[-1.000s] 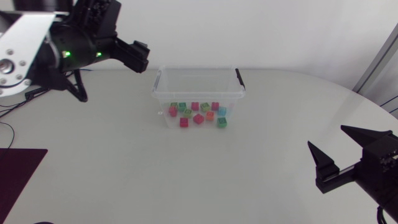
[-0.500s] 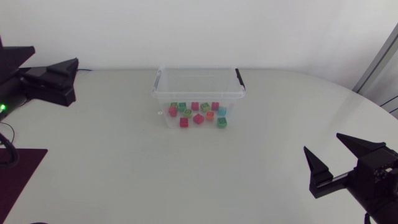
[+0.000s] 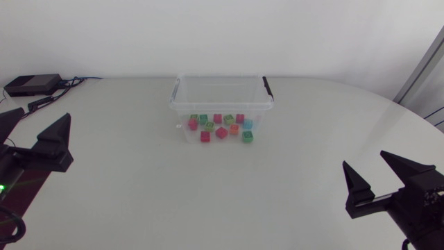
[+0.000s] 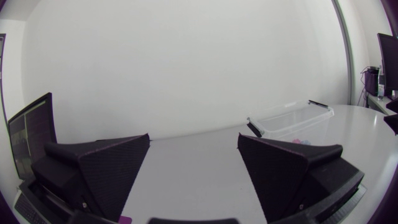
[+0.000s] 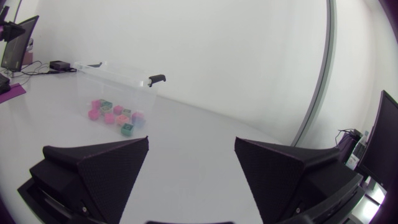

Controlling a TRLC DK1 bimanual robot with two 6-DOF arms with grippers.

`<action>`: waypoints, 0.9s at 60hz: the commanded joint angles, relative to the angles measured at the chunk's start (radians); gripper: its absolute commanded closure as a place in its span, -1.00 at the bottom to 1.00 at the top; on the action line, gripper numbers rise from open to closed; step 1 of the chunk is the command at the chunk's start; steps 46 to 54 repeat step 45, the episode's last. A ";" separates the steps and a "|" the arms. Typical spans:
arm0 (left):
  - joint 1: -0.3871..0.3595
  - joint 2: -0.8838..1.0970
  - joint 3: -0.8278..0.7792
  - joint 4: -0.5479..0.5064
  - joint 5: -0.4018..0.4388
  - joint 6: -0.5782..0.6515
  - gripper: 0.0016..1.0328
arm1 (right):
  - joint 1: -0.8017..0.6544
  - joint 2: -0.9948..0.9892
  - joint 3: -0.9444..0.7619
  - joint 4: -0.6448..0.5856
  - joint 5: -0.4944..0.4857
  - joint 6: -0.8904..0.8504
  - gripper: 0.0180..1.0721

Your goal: Pick up the duplo bricks and place them in the container

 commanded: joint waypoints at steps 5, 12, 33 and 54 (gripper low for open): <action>0.040 -0.079 -0.101 0.015 0.049 -0.071 -0.91 | 0.015 -0.015 -0.037 0.043 0.038 0.084 -0.90; 0.072 -0.144 -0.176 0.020 0.092 -0.108 -0.91 | 0.024 -0.021 -0.048 0.066 0.070 0.135 -0.90; 0.149 -0.304 -0.356 0.030 0.198 -0.197 -0.91 | 0.047 -0.037 -0.073 0.121 0.147 0.257 -0.90; 0.149 -0.304 -0.356 0.030 0.198 -0.197 -0.91 | 0.047 -0.037 -0.073 0.121 0.147 0.257 -0.90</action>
